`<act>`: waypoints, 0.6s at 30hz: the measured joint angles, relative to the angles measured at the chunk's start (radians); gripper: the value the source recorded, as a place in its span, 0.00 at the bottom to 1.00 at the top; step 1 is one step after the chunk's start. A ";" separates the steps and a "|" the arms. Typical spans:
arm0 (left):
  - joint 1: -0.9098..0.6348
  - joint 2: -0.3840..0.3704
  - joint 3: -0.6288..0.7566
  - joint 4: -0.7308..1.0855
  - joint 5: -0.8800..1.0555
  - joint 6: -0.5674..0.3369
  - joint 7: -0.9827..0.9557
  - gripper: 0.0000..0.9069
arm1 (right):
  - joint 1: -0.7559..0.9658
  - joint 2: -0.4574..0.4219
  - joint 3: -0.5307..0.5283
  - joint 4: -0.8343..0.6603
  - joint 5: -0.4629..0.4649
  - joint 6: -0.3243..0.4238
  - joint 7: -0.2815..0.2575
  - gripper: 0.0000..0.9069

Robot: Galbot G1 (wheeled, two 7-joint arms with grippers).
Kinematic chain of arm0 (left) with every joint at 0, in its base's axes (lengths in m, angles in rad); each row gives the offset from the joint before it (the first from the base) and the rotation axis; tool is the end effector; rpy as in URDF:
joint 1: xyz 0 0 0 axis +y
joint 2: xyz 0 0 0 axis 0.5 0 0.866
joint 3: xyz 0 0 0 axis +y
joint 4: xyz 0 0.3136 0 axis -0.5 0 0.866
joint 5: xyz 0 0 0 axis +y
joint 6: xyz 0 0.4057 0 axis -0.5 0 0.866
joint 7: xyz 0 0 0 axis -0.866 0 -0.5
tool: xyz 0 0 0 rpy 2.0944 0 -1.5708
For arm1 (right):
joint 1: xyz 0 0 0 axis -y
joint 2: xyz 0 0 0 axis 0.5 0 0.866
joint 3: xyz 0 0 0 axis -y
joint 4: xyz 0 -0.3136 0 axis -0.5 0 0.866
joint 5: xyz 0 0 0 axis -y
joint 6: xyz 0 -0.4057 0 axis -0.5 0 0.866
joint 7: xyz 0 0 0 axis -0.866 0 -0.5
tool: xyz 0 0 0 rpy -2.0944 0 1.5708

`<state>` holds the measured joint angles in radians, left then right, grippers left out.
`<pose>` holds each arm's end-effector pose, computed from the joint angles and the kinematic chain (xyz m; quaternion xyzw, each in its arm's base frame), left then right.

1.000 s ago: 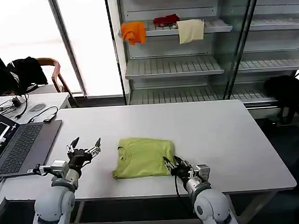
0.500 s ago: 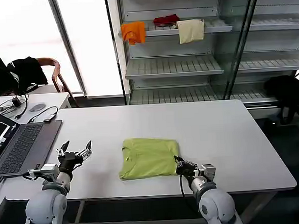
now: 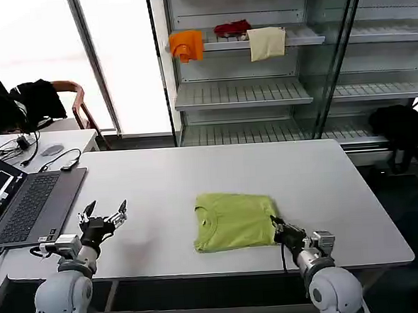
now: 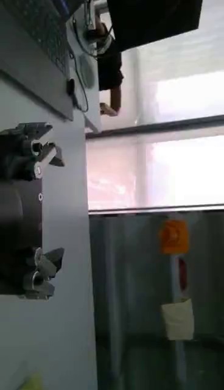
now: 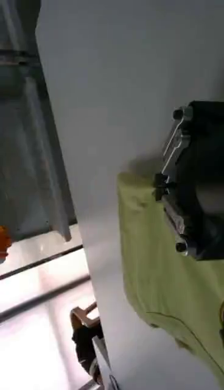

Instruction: Fold and organize the clothes.

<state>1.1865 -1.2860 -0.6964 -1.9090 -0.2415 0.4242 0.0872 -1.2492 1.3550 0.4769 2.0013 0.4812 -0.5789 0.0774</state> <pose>0.3521 0.1135 -0.2042 -0.0001 -0.9949 -0.0257 0.0973 0.3318 -0.0141 -0.2156 0.0803 -0.9719 -0.1067 0.1941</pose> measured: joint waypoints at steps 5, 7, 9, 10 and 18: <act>0.011 -0.007 -0.001 -0.010 -0.011 -0.008 0.004 1.00 | -0.027 -0.011 0.024 0.025 -0.064 0.014 -0.043 1.00; 0.017 -0.009 -0.002 -0.015 -0.014 -0.013 0.005 1.00 | -0.040 -0.015 0.035 0.038 -0.097 0.027 -0.055 1.00; 0.023 -0.011 -0.005 -0.020 -0.017 -0.016 0.006 1.00 | -0.051 -0.020 0.046 0.053 -0.129 0.038 -0.066 1.00; 0.027 -0.012 -0.006 -0.023 -0.020 -0.019 0.005 1.00 | -0.056 -0.024 0.053 0.060 -0.145 0.045 -0.072 1.00; 0.063 -0.024 -0.007 -0.048 -0.074 -0.047 0.013 1.00 | -0.093 -0.076 0.120 0.076 -0.265 0.101 -0.114 1.00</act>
<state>1.2496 -1.3104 -0.7034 -1.9570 -0.3153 0.3767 0.0999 -1.3419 1.2789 0.5974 2.0773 0.2161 -0.4783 -0.0366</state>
